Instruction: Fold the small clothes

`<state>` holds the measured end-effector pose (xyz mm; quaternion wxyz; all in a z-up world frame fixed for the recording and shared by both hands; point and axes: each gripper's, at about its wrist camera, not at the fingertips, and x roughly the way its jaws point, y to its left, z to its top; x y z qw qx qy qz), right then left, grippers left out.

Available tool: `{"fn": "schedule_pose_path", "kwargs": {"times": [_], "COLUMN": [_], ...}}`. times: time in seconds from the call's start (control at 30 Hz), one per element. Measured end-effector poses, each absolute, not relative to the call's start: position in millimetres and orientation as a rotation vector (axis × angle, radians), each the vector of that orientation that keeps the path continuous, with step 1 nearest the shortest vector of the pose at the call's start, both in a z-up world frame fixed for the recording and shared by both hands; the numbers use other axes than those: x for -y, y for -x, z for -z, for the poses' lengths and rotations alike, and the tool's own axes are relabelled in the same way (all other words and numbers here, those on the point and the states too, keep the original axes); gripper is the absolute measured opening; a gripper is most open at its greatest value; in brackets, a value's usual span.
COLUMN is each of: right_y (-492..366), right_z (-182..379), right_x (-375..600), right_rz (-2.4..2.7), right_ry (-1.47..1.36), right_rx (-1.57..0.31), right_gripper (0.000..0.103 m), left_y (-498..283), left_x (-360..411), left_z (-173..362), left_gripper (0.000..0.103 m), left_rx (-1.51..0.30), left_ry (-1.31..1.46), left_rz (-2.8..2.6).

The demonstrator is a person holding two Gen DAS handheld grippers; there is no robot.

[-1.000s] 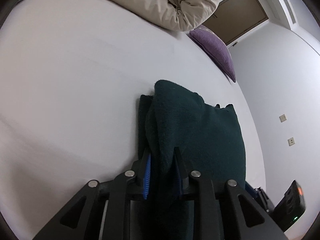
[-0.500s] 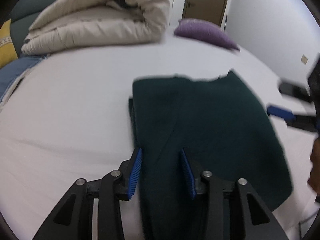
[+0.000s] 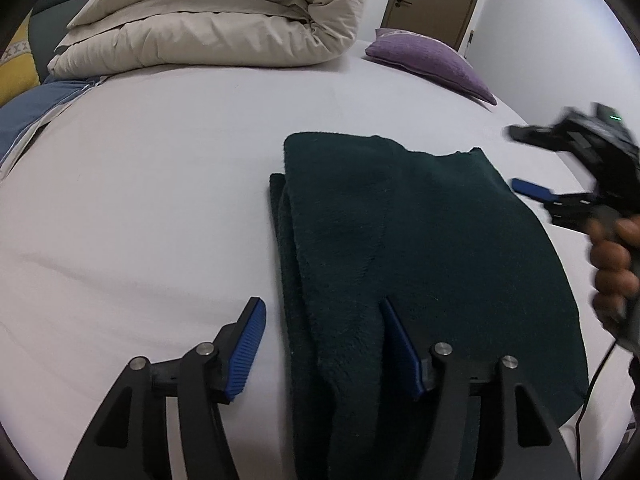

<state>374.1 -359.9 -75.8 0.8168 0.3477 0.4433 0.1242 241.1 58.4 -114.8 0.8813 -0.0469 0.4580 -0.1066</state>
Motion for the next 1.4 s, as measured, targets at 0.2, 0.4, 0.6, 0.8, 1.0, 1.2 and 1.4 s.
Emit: {"fn": "schedule_pose_path", "kwargs": {"times": [0.2,0.4,0.6,0.8,1.0,1.2,1.4], "right_y": [-289.8,-235.3,-217.3,-201.2,-188.9,-194.9,-224.5], "right_z": [36.2,91.0,94.4,88.8,80.2,63.7,98.0], "right_x": [335.3,302.5,303.8,297.9,312.1,372.6,410.6], "right_rz": [-0.571,-0.635,-0.602,-0.616,-0.597,-0.473,-0.447], "right_ry": [-0.733,-0.651,-0.639,-0.629,-0.656,-0.749,-0.91], "right_rx": [-0.905,-1.105,-1.092,-1.091,-1.056,-0.975,-1.051], "right_gripper": [0.069,0.067,0.067,0.069,0.069,0.08,0.08], "left_y": [-239.5,-238.8,-239.3,-238.5,-237.9,-250.8,-264.8], "left_x": [-54.1,-51.6,-52.0,-49.5,-73.4,-130.3,-124.3], "left_z": [114.8,115.7,116.9,117.8,96.3,93.7,122.5], "left_gripper": [0.065,0.065,0.067,0.069,0.068,0.075,0.074], "left_rx": [-0.953,-0.961,-0.963,-0.961,-0.951,-0.936,-1.047], "left_ry": [0.074,0.057,0.061,0.054,0.156,0.397,0.496], "left_rz": [0.202,0.196,0.192,0.185,0.219,0.234,0.327]}}
